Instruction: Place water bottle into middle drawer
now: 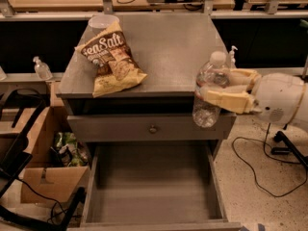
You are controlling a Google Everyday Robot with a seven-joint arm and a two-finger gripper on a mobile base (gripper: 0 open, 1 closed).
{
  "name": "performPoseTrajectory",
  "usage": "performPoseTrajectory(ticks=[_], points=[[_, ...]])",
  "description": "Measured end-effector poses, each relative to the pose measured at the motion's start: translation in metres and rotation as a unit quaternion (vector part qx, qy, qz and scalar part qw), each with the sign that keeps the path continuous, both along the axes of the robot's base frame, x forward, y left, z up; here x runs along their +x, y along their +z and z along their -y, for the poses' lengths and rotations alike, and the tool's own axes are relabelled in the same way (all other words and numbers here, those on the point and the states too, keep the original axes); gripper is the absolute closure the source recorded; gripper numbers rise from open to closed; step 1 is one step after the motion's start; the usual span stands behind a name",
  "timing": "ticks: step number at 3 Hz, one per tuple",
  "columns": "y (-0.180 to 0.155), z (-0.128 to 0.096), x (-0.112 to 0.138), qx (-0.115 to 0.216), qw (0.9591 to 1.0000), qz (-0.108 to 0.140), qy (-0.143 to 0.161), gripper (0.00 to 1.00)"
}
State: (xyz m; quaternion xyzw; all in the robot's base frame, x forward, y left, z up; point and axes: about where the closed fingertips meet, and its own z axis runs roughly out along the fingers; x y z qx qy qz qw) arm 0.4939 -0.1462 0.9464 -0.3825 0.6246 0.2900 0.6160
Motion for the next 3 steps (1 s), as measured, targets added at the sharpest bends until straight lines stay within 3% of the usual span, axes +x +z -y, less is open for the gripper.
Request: performPoseTrajectory(ticks=[1,2,3], points=[[-0.020,-0.017,0.010,0.015,0.9999,0.001,0.006,1.00],[-0.097,-0.074,0.015,0.044,0.9976,-0.014,0.053,1.00],[-0.156,-0.116,0.010,0.027,0.9949,-0.009,0.097,1.00]])
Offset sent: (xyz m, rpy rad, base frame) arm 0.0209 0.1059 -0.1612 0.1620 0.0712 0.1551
